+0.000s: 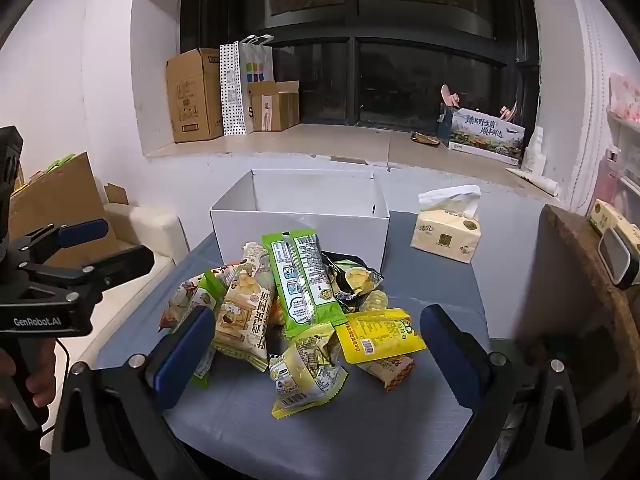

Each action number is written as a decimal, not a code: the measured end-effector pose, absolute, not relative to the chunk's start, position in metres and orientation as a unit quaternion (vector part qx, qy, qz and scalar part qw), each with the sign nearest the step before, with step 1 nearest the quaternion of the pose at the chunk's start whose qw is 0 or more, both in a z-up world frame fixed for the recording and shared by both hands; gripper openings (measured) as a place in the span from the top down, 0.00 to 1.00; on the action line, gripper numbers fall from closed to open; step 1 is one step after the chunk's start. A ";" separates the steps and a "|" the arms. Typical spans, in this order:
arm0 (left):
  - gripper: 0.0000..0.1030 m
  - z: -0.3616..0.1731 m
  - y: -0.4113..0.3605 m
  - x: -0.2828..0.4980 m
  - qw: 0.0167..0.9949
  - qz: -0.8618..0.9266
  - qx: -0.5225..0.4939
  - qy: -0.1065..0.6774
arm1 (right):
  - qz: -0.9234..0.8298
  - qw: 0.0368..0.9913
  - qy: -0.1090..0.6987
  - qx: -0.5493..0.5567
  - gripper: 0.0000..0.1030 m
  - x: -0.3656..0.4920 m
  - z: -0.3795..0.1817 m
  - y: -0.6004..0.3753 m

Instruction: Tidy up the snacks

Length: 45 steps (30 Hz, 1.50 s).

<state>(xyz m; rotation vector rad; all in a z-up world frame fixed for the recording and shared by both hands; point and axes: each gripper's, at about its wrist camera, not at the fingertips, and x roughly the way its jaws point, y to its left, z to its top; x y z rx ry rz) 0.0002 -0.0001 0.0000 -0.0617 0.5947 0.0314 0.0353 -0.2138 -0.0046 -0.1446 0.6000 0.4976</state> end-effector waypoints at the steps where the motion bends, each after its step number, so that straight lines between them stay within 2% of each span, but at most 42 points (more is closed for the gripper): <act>1: 0.00 0.000 0.000 0.000 0.955 0.014 -0.032 0.293 | 0.243 0.923 0.290 -0.071 0.00 0.035 -0.004 -0.214; 45: 0.00 -0.004 -0.006 0.000 0.954 0.010 -0.021 0.300 | 0.247 0.921 0.293 -0.070 0.00 0.033 -0.004 -0.215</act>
